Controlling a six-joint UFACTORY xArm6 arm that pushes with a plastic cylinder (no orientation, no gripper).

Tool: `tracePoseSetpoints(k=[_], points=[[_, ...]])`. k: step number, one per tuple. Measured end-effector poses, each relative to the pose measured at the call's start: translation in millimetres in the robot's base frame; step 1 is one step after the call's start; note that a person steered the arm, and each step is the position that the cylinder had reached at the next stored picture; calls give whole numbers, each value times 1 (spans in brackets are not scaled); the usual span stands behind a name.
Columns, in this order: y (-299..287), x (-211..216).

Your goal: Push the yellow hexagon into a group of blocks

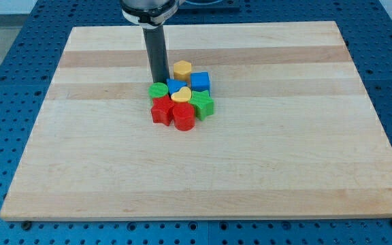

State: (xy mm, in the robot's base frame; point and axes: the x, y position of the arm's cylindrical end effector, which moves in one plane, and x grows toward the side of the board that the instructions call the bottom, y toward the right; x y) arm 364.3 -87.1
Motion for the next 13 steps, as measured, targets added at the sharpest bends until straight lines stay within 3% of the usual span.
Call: tracePoseSetpoints(k=[4,7,10,12,13], points=[[-6,-44],[40,-28],[51,-3],[51,-8],[57,-38]])
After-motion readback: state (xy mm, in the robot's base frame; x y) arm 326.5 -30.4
